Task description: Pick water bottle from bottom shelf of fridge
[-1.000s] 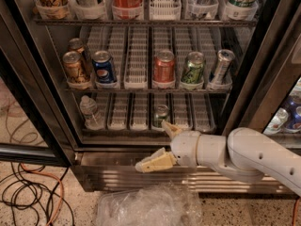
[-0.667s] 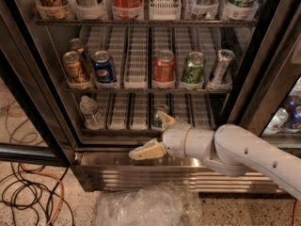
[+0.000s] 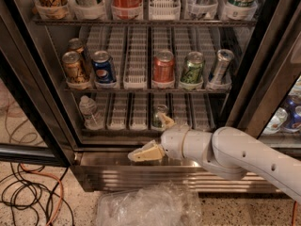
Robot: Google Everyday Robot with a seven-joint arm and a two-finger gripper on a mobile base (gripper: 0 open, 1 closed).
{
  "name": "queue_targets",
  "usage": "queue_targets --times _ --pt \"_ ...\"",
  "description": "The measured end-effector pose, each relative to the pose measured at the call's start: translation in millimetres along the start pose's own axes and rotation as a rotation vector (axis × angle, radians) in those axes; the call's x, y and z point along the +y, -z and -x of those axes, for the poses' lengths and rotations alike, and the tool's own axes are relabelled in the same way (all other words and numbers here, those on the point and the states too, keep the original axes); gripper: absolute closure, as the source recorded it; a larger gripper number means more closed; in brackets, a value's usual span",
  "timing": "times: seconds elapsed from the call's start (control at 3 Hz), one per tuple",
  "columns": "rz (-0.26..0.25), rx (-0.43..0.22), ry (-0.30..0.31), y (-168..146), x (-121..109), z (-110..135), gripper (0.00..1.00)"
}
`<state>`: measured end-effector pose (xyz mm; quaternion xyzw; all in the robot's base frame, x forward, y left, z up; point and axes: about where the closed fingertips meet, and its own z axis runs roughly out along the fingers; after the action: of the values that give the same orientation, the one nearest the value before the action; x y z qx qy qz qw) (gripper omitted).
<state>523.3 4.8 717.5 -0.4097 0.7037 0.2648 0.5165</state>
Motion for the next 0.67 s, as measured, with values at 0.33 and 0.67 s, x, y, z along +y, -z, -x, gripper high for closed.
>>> queue_targets --times 0.33,0.67 --pt "-0.040 0.023 0.043 -29 2 -13 0.00" --pt "-0.086 0.036 0.095 -65 -9 -25 0.00"
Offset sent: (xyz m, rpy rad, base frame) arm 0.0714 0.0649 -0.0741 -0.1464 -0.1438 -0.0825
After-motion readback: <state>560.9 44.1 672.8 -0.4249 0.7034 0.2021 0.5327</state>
